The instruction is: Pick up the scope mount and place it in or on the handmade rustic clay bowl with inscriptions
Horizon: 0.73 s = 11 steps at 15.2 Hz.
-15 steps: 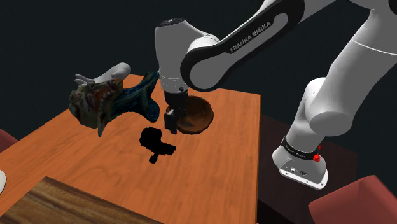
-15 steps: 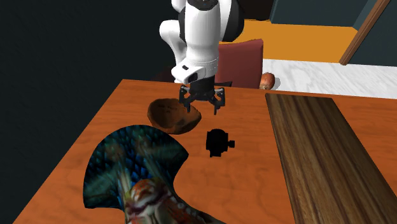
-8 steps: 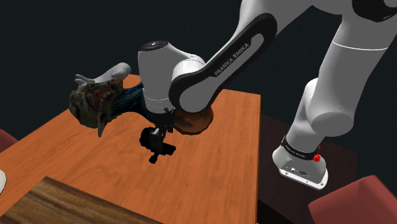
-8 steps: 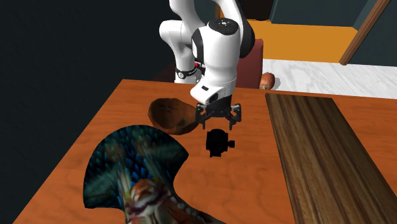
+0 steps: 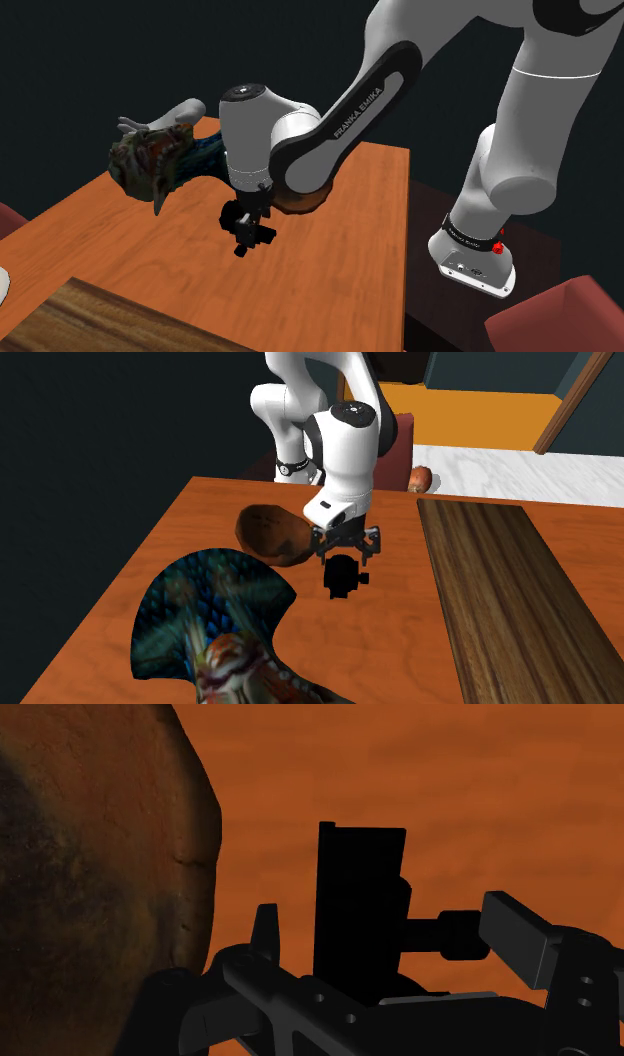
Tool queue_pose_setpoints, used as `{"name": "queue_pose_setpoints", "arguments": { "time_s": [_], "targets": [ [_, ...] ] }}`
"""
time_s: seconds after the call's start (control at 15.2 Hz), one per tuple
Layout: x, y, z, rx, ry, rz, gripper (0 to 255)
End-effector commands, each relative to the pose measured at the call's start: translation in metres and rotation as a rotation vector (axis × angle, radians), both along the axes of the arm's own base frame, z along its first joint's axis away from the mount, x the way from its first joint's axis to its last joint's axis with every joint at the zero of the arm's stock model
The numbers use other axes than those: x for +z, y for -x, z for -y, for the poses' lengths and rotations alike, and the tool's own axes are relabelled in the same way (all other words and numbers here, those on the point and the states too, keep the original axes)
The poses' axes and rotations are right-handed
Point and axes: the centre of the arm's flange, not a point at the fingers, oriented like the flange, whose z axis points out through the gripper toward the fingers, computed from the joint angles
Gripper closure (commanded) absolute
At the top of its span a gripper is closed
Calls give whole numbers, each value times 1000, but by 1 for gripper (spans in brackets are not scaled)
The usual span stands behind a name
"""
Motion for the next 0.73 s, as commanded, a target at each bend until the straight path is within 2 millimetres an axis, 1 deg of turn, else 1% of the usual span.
{"name": "queue_pose_setpoints", "arguments": {
  "time_s": [0.0,0.26,0.33,0.66],
  "targets": [
    [-6,-1,4,-6,8,-10,0],
    [-6,-1,4,-6,8,-10,0],
    [-6,0,4,-6,8,-11,255],
    [-7,1,4,-6,8,-10,255]
  ]
}}
